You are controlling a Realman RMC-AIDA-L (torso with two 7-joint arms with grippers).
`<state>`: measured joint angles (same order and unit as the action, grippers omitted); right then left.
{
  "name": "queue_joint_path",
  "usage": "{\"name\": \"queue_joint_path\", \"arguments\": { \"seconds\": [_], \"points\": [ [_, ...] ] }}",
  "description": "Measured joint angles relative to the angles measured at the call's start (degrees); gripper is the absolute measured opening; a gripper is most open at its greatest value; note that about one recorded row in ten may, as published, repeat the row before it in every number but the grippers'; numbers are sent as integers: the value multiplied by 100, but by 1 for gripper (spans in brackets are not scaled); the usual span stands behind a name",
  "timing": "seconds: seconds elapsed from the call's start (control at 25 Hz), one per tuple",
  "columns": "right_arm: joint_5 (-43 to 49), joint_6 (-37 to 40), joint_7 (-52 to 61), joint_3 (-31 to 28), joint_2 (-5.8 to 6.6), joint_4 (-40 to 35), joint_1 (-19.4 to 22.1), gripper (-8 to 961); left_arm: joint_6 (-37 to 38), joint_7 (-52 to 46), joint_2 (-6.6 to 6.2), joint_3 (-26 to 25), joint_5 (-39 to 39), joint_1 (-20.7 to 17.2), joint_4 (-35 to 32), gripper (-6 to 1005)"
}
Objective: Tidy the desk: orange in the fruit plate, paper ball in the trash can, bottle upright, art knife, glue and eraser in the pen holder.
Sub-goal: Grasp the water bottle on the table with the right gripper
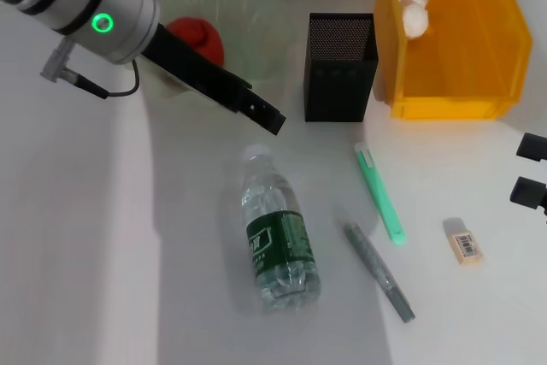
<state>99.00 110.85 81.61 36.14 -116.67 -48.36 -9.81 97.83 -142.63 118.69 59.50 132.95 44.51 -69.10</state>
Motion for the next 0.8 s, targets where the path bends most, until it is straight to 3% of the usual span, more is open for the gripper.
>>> {"name": "queue_joint_path", "arguments": {
  "seconds": [0.04, 0.12, 0.2, 0.32, 0.36, 0.8],
  "points": [
    [11, -3, -22, -15, 9, 39, 2, 726, -307, -713, 9, 639, 413, 232, 40, 839],
    [42, -1, -38, -27, 24, 79, -4, 726, -307, -713, 9, 639, 413, 232, 40, 838],
    [51, 3, -41, -24, 24, 86, -17, 726, -616, -1528, 38, 1022, 869, 446, 197, 838],
    [52, 1, -45, -22, 4, 92, -54, 725, -723, -1797, 31, 1024, 915, 552, 568, 838],
    [52, -1, -46, -22, -3, 94, -66, 725, -807, -1843, 25, 1006, 1026, 690, 1039, 838],
    [234, -72, -131, -13, -49, 212, -218, 725, -1827, -2157, 39, 1012, 993, 681, 1923, 838]
  ]
}}
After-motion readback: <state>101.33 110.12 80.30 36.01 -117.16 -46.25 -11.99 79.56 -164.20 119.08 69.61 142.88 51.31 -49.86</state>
